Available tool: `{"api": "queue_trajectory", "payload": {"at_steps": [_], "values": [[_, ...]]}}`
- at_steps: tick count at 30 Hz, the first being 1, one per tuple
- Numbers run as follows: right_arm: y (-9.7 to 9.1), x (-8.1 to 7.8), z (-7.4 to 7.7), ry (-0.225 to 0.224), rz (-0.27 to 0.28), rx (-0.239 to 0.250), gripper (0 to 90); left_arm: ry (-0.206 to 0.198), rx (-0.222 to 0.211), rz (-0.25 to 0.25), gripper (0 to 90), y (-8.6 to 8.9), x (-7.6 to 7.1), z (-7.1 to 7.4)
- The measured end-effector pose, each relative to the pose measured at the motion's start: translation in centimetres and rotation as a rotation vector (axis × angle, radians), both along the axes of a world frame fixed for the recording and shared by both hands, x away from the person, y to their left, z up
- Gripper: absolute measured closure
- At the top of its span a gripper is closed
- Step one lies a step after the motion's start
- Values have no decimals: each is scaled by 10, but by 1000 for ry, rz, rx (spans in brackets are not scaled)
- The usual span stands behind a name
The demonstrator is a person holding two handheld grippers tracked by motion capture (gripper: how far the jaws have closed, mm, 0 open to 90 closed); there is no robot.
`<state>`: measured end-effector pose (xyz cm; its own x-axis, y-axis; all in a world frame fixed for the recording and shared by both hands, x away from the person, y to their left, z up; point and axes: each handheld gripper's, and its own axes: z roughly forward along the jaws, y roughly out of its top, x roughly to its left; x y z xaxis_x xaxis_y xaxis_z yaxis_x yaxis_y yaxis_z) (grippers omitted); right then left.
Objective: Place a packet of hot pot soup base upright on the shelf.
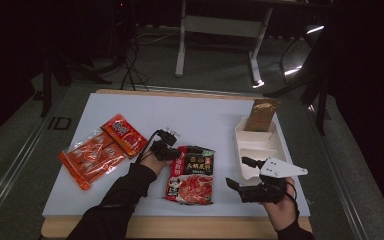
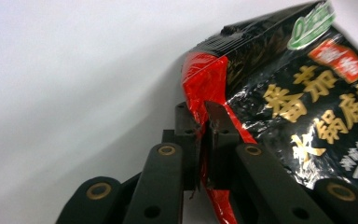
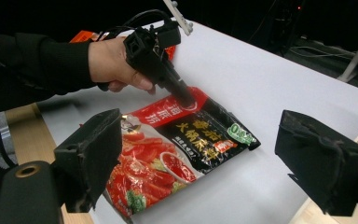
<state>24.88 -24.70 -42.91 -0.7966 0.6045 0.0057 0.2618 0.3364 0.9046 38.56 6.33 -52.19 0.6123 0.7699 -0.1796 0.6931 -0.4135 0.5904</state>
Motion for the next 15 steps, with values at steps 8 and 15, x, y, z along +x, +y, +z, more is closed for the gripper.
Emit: {"api": "queue_trajectory", "payload": {"at_steps": [8, 15], "values": [[-2, 0, 2, -41, -13, 4, 162, -67, -71, -22, 875, 4, -13, 24], [-6, -2, 8, -102, -40, 3, 145, -123, -137, -46, 876, 5, -28, 46]]}}
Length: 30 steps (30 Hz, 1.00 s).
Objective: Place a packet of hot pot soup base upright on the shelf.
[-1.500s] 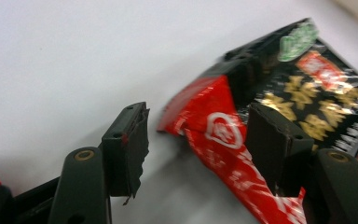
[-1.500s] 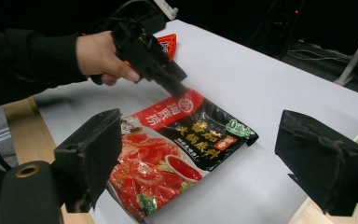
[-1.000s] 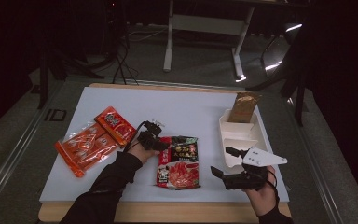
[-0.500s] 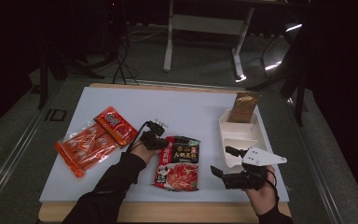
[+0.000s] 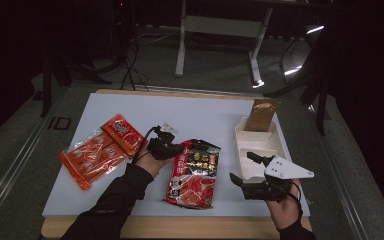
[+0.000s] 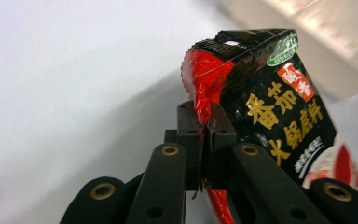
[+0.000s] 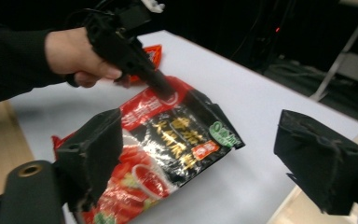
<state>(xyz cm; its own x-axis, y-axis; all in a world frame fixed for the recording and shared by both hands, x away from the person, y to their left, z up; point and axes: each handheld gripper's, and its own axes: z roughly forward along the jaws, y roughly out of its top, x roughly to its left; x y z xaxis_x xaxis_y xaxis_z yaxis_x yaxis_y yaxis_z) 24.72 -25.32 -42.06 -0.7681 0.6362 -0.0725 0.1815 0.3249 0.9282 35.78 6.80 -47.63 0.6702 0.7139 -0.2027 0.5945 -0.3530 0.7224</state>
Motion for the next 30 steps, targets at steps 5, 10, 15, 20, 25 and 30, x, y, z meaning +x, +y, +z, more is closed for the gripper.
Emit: {"api": "queue_trajectory", "payload": {"at_steps": [5, 10, 15, 20, 25, 30], "values": [[-3, 0, 3, 41, -27, 8, 142, -41, -48, -27, 877, -2, -14, 17], [-2, -1, 3, 99, -9, 40, 107, -83, -75, -49, 877, -5, -29, 29], [-1, -4, 6, 88, -9, 29, 130, -119, -105, -71, 877, -6, -44, 40], [-2, -7, 9, 62, -42, 19, 195, -152, -130, -101, 878, -8, -58, 50], [-3, -5, 9, 80, -40, 21, 231, -196, -159, -117, 878, -11, -70, 60], [-1, -1, 8, 107, -38, 15, 267, -236, -236, -114, 878, -9, -73, 65]]}}
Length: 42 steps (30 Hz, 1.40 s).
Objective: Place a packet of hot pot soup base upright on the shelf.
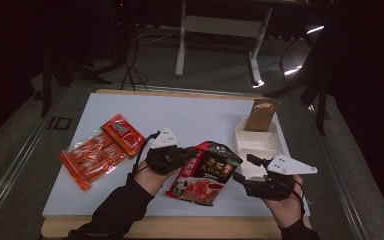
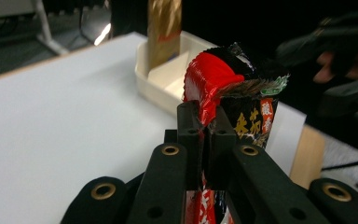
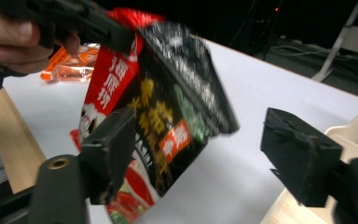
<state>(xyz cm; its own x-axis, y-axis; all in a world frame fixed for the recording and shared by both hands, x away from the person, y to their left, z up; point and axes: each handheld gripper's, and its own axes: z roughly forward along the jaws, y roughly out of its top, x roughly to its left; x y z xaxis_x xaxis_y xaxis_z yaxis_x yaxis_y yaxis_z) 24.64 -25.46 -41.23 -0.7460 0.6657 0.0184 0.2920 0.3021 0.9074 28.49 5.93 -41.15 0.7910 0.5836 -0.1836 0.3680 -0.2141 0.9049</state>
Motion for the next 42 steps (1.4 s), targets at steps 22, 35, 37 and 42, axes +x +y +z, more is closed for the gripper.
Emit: {"api": "queue_trajectory", "payload": {"at_steps": [22, 35, 37, 42], "values": [[-4, 10, 18, 39, 46, 116, 691, -5, -185, -80, 874, -7, 0, 0], [1, 10, 38, 11, 109, 22, 773, 39, -206, -110, 790, 0, 6, -5], [2, 11, 40, 6, 113, 17, 774, 40, -202, -124, 743, 0, 7, -5], [1, 13, 44, -8, 111, 4, 774, 46, -177, -138, 487, 0, 6, -3]]}}
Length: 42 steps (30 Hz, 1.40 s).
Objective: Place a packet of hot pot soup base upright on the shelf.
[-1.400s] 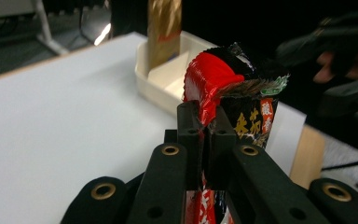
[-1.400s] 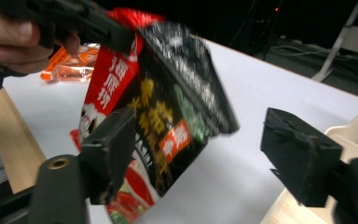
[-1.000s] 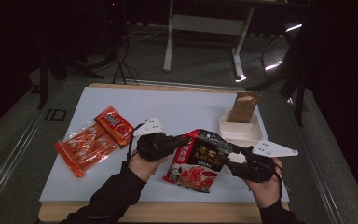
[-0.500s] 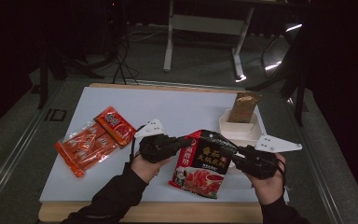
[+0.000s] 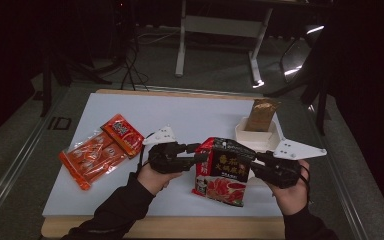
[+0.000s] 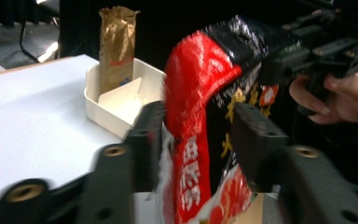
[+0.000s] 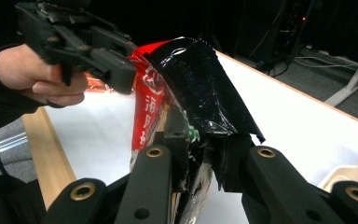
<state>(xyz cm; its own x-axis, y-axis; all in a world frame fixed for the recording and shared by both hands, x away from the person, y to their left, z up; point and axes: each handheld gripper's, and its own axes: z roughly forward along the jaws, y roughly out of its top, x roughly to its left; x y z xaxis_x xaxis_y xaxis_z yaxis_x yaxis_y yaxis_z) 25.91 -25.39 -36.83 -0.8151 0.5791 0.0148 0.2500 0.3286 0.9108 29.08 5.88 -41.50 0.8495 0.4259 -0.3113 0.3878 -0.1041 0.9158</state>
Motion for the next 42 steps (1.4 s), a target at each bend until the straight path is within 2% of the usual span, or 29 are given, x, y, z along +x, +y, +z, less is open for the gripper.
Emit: {"api": "queue_trajectory", "payload": {"at_steps": [2, 5, 7, 9, 10, 11, 18, 22, 29, 33, 37, 39, 40, 42], "values": [[-2, 1, 2, 3, -1, 11, 774, -10, 2, -5, 475, 2, -1, 0], [-5, 3, 8, -11, 2, 26, 774, -15, 6, 5, 370, 7, -3, 3], [-5, 3, 12, -15, 1, 27, 774, -11, -2, 11, 296, 9, -4, 3], [-5, 3, 12, -15, 1, 27, 774, 2, -5, 14, 286, 10, -4, 3], [-6, 6, 16, -19, 0, 33, 774, 2, -11, -5, 231, 14, -6, 1], [-7, 7, 17, -19, -1, 37, 773, -14, 2, -14, 207, 17, -9, 0], [-10, 13, 26, -31, -18, 41, 773, -28, 26, 35, 136, 29, -14, -8], [-14, 15, 32, -45, -29, 40, 773, -35, 44, 67, 40, 37, -17, -13], [-23, 22, 44, -67, -63, 49, 773, -34, 84, 91, 28, 50, -25, -22], [-29, 26, 49, -74, -83, 54, 773, -22, 85, 98, 28, 56, -27, -29], [-40, 33, 57, -89, -114, 52, 772, -39, 91, 103, 29, 66, -33, -41], [-42, 35, 58, -93, -115, 50, 772, -39, 91, 103, 29, 66, -33, -41], [-42, 35, 58, -93, -115, 50, 772, -45, 94, 106, 29, 68, -36, -46], [-49, 42, 62, -102, -139, 50, 772, -48, 113, 105, 30, 69, -39, -51]]}}
